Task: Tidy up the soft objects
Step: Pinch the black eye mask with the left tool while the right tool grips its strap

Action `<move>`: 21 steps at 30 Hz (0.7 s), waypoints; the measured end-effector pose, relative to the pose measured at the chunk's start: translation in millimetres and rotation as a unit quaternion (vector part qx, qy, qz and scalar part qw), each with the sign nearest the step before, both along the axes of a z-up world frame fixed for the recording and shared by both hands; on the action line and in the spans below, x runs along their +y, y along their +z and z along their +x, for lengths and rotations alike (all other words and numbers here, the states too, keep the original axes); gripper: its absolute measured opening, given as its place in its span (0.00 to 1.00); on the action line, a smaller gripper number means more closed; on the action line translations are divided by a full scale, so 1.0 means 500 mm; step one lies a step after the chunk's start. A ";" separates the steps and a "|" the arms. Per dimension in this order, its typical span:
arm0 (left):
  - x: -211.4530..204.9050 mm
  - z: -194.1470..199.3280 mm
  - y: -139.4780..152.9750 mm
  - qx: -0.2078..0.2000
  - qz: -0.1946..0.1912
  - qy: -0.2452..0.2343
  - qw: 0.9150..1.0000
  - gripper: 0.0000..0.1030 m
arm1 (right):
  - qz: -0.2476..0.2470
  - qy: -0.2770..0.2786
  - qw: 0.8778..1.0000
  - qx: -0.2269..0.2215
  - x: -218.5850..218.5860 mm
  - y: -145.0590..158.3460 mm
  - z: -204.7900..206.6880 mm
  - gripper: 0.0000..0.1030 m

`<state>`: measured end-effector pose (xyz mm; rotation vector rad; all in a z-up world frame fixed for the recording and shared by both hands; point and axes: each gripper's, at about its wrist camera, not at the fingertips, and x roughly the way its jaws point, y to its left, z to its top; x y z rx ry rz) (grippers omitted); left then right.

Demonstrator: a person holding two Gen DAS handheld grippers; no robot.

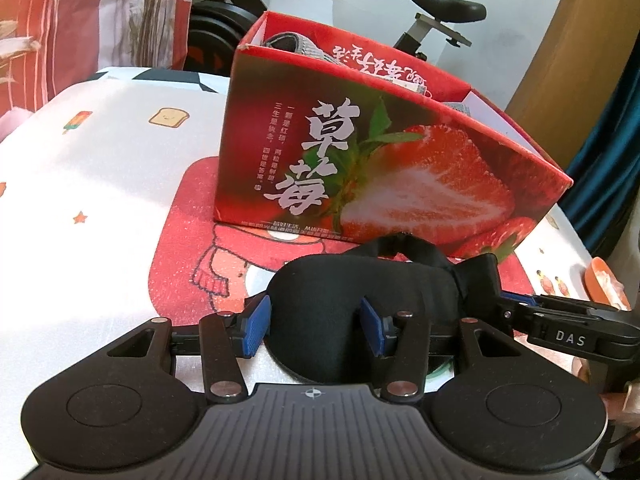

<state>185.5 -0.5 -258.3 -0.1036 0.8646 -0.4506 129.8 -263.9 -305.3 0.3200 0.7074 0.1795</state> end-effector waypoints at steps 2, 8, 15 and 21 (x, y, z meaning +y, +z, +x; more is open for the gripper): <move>-0.006 0.003 0.000 0.000 0.005 -0.001 1.000 0.51 | 0.002 0.000 1.000 0.000 -0.002 -0.001 0.000 0.23; -0.026 0.009 -0.004 0.007 0.019 -0.014 1.000 0.61 | 0.005 -0.001 1.000 -0.001 -0.004 -0.002 -0.002 0.24; -0.055 0.002 -0.002 0.008 0.033 -0.036 0.999 0.64 | 0.003 -0.001 1.000 0.000 -0.002 -0.001 -0.003 0.23; -0.062 -0.001 0.006 0.008 0.024 -0.044 0.999 0.63 | -0.004 0.006 1.000 0.000 0.002 0.006 -0.002 0.23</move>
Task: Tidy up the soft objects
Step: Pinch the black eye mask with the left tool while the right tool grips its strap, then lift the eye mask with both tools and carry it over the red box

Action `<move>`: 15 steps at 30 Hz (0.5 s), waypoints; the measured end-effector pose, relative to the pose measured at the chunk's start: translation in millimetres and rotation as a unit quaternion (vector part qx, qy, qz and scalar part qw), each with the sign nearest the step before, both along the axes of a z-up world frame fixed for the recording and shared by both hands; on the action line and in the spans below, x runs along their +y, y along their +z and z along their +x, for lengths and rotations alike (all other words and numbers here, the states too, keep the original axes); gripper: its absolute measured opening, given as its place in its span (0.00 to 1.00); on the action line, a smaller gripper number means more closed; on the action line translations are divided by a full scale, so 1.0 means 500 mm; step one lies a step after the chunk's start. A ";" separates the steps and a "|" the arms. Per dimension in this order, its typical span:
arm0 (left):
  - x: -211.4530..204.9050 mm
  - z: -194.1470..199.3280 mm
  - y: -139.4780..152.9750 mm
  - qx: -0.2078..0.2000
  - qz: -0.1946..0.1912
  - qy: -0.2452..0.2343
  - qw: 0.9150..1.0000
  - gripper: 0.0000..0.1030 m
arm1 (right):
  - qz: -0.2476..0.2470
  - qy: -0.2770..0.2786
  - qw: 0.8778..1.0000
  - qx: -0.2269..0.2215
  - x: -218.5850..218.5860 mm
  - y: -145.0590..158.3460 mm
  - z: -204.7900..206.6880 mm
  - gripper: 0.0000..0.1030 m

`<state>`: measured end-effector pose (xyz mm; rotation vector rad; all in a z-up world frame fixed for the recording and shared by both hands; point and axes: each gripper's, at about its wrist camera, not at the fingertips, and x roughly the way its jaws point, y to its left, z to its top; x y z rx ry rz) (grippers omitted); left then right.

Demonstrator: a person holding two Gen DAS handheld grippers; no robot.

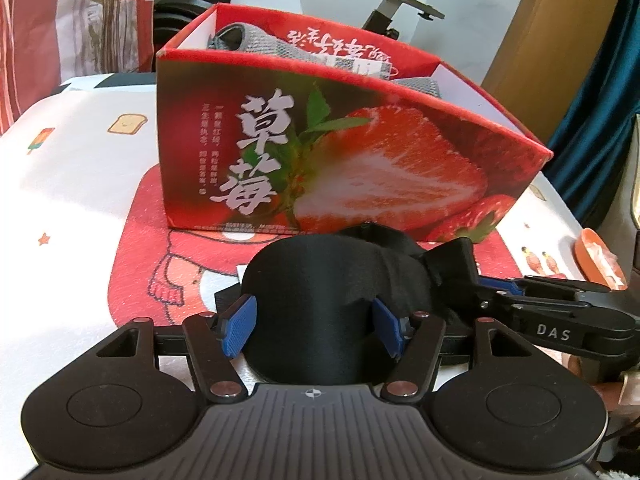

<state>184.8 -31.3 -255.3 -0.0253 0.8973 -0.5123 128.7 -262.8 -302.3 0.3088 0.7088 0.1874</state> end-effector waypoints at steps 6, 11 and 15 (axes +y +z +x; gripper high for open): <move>-0.007 -0.005 0.018 -0.012 -0.007 -0.011 1.000 0.48 | -0.009 0.017 1.000 -0.014 0.010 0.019 -0.004 0.21; -0.011 -0.010 0.032 -0.018 -0.019 -0.025 0.999 0.23 | -0.009 0.030 0.999 -0.031 0.017 0.043 -0.007 0.21; -0.002 -0.016 0.047 -0.023 -0.033 -0.016 0.999 0.21 | -0.003 0.031 0.998 -0.046 0.013 0.070 -0.011 0.21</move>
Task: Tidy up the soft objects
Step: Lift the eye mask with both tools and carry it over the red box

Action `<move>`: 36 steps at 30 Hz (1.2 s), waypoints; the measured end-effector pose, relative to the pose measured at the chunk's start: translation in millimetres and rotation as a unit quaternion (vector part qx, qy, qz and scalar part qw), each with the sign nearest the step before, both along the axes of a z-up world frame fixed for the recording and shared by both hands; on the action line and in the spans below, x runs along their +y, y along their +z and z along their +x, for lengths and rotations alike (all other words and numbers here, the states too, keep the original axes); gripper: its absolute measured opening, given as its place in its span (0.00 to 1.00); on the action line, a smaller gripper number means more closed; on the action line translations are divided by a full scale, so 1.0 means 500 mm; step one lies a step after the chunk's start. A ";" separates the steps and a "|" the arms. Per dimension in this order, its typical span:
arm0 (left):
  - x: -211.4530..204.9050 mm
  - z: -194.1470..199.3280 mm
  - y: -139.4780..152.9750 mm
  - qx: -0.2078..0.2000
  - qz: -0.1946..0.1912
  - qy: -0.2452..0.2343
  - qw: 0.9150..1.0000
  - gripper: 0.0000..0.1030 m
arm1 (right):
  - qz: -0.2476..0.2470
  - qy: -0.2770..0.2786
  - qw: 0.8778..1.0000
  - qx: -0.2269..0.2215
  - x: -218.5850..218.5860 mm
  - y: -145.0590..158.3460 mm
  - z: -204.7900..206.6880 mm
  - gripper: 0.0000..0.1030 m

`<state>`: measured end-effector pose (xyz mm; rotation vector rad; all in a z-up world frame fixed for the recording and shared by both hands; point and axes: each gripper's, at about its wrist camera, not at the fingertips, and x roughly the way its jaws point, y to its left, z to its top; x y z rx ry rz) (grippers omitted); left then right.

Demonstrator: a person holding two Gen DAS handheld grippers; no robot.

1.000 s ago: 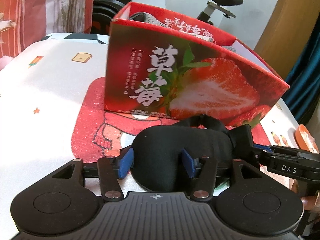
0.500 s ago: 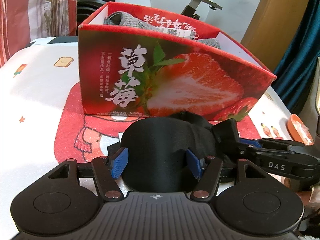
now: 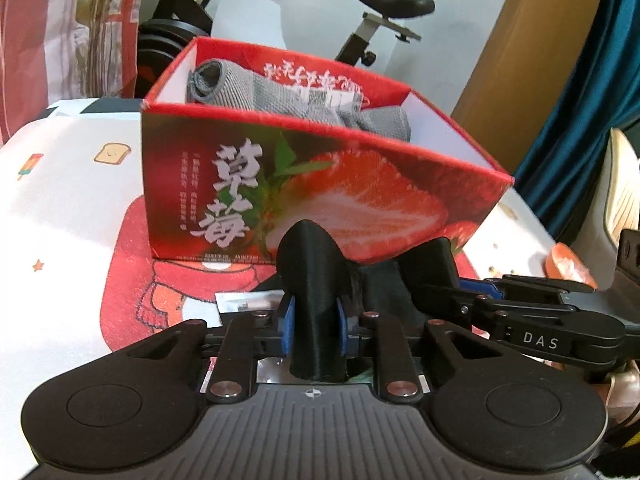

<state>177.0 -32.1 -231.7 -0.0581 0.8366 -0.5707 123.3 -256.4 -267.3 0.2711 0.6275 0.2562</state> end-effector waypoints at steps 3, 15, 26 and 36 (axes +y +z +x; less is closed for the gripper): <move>0.006 -0.005 0.022 -0.010 -0.014 0.003 1.000 0.21 | 0.001 0.001 1.000 -0.017 -0.005 0.029 -0.004 0.21; 0.012 -0.008 0.158 -0.104 -0.055 0.007 0.993 0.21 | -0.004 0.016 0.993 -0.113 -0.019 0.193 0.003 0.21; -0.007 0.032 0.259 -0.187 -0.057 0.010 0.981 0.21 | -0.035 0.030 0.985 -0.165 -0.015 0.305 0.084 0.21; -0.031 0.115 0.301 -0.212 -0.039 0.009 0.976 0.21 | -0.041 0.021 0.989 -0.143 -0.020 0.342 0.205 0.21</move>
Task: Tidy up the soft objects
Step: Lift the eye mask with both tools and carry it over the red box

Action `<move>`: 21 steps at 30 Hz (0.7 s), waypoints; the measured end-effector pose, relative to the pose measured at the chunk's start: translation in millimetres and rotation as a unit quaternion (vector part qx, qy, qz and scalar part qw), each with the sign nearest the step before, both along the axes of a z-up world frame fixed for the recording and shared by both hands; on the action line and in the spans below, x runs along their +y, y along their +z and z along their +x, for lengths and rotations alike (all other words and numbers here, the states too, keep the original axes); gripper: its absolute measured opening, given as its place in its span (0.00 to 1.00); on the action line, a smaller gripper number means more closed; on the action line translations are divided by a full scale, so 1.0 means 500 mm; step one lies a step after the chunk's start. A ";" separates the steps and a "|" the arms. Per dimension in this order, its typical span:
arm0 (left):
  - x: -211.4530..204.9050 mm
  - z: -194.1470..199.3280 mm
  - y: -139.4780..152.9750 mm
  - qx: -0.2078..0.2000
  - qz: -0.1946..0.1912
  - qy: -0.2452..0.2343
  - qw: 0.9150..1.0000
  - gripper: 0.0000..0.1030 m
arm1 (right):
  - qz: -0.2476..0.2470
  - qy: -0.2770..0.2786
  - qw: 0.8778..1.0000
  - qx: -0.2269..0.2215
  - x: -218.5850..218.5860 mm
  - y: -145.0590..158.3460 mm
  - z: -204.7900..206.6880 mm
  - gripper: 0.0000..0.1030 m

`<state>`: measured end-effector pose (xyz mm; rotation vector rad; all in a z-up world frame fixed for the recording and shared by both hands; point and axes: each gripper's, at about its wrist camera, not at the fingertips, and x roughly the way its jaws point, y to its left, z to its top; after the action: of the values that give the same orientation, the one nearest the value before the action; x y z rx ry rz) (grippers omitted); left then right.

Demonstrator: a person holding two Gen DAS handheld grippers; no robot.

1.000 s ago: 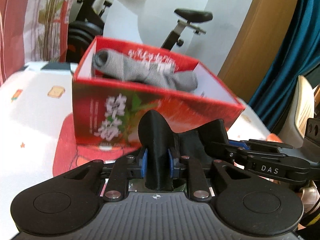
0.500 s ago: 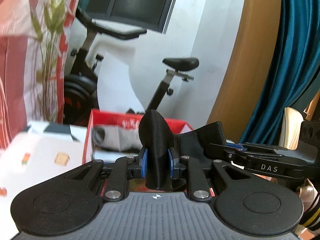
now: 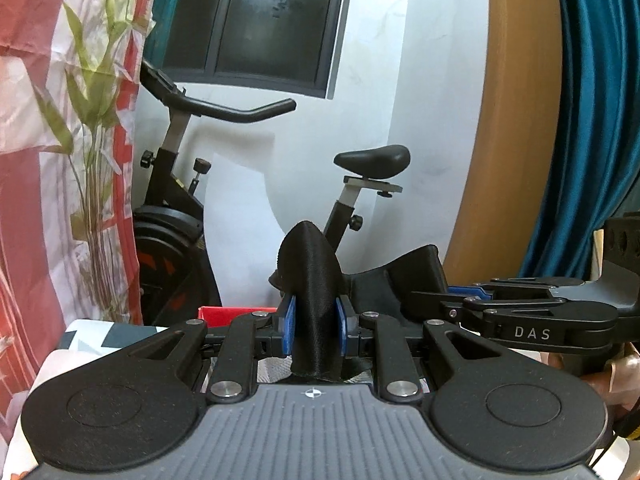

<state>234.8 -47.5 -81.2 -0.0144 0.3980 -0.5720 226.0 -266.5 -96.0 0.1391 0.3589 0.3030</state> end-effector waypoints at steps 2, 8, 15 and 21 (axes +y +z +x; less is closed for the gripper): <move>-0.006 0.023 -0.002 0.008 0.002 0.000 1.000 0.21 | 0.003 -0.005 1.000 0.015 -0.007 -0.006 0.024 0.22; -0.025 0.089 -0.034 0.056 0.018 0.001 0.998 0.21 | 0.008 -0.018 0.997 0.073 -0.023 -0.056 0.085 0.22; -0.053 0.154 -0.099 0.114 0.053 0.005 0.992 0.21 | 0.004 -0.036 0.990 0.135 -0.025 -0.130 0.138 0.22; -0.065 0.195 -0.141 0.151 0.072 0.008 0.986 0.21 | -0.009 -0.042 0.985 0.167 -0.022 -0.175 0.167 0.22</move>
<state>332.4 -79.8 -151.7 0.0350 0.7341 -0.5243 309.4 -277.7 -183.3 0.1885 0.6872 0.1913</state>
